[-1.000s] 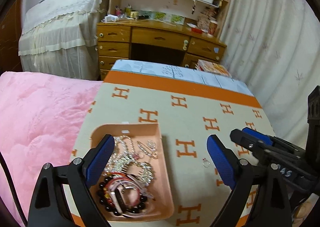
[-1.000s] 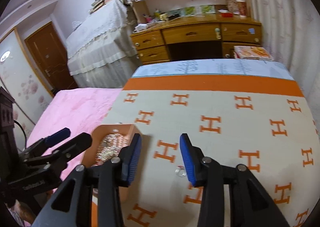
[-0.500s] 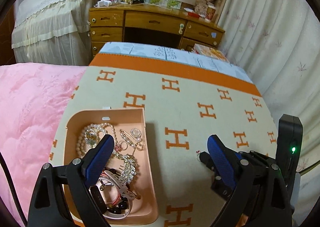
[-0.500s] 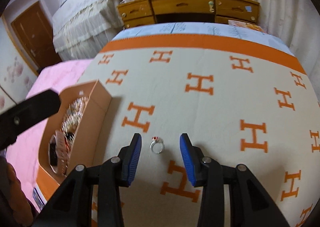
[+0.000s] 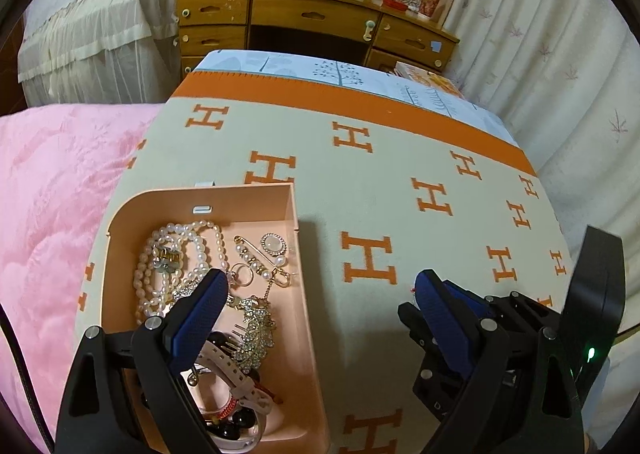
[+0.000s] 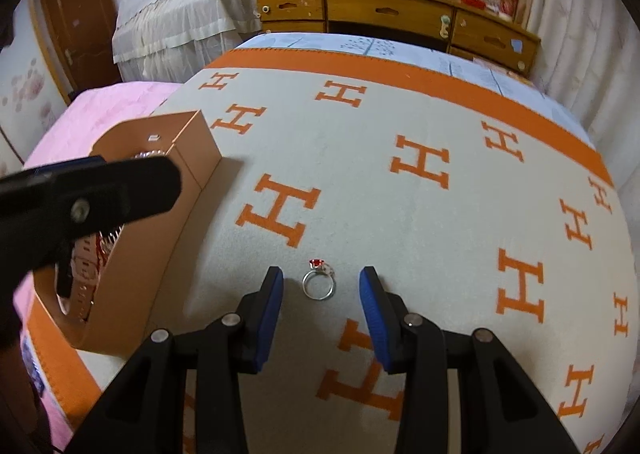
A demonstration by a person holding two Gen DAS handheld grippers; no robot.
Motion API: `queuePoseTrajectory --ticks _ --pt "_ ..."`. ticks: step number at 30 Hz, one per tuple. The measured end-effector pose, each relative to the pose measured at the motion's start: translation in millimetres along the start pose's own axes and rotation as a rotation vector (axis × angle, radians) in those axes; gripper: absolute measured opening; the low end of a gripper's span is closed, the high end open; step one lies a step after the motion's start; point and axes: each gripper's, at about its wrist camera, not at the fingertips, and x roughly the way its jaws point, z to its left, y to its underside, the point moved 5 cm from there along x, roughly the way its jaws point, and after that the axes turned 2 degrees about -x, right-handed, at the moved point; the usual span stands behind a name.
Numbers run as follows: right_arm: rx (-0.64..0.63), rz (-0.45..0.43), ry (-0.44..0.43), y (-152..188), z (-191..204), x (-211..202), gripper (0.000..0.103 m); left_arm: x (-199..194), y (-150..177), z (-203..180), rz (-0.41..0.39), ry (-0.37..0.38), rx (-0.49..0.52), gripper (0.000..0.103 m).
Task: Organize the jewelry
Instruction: 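Reach the right tool to the red-stone ring and grasp it, then carry the red-stone ring in the right tool into the pink box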
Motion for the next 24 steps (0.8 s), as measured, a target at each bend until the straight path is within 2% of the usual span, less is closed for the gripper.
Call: queuePoseTrajectory --ticks 3,5,7,15,19,24 --pt "-0.026 -0.02 0.028 1 1 0 0.031 1 0 3 0.0 0.0 -0.008 0.093" --pt "-0.021 -0.026 0.025 2 -1 -1 0.02 0 -1 3 -0.004 -0.001 -0.008 0.093" --pt "-0.008 -0.027 0.023 1 -5 -2 0.017 -1 -2 4 -0.009 0.0 -0.007 0.093" --pt "-0.005 -0.032 0.032 1 -5 -2 0.016 -18 -7 4 -0.051 -0.004 -0.001 0.093" --pt "0.015 -0.016 0.028 0 -5 -4 0.016 -38 -15 13 -0.107 -0.033 -0.005 0.093" --pt "0.012 -0.042 0.002 -6 5 -22 0.016 -67 -27 31 -0.182 -0.075 -0.033 0.094"
